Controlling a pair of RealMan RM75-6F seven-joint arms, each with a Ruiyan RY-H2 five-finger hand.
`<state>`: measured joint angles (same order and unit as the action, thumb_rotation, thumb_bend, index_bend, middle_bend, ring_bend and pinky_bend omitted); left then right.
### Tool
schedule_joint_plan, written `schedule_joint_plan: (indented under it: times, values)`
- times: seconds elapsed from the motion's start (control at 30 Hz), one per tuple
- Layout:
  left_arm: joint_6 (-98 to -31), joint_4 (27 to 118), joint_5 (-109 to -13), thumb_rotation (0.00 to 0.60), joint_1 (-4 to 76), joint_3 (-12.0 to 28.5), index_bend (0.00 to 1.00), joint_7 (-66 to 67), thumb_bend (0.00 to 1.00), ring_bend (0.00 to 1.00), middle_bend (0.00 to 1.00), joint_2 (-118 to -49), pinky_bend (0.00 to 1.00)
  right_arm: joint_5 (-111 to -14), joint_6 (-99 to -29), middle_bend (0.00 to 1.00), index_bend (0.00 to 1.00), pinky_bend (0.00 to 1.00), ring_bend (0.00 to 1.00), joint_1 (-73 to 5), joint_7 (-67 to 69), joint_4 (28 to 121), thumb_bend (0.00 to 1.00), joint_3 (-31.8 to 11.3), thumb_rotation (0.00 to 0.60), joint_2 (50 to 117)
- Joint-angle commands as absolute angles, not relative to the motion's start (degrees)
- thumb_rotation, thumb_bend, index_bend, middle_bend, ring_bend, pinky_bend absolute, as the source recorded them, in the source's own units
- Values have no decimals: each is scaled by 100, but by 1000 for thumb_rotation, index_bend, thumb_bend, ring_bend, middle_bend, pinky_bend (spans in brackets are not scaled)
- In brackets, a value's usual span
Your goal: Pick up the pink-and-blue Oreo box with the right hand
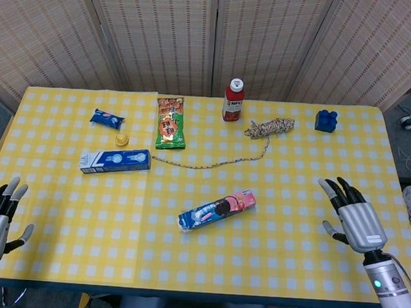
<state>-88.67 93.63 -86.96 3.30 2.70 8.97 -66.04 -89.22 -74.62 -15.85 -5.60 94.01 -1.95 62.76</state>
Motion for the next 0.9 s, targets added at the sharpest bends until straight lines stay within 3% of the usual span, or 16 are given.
schedule_joint_plan:
  times: [0.03,0.47,0.9]
  values:
    - [-8873,9366,-8688,600,316,261,82,913,340,55,28,-6602,42,-8999,-6931,115,0,157,34,-2006,-987,9577,246,-303,600,6379]
    - [-8885,9311,-8558,600,234,242,82,876,340,55,28,-6593,42,-8464,-5266,115,0,157,34,-3261,-1716,9089,230,-632,600,7429]
    - [-8835,9280,-8485,600,235,259,82,871,340,55,28,-6600,42,-8010,-4520,137,12,158,34,-3962,-2040,8291,230,-673,600,8278]
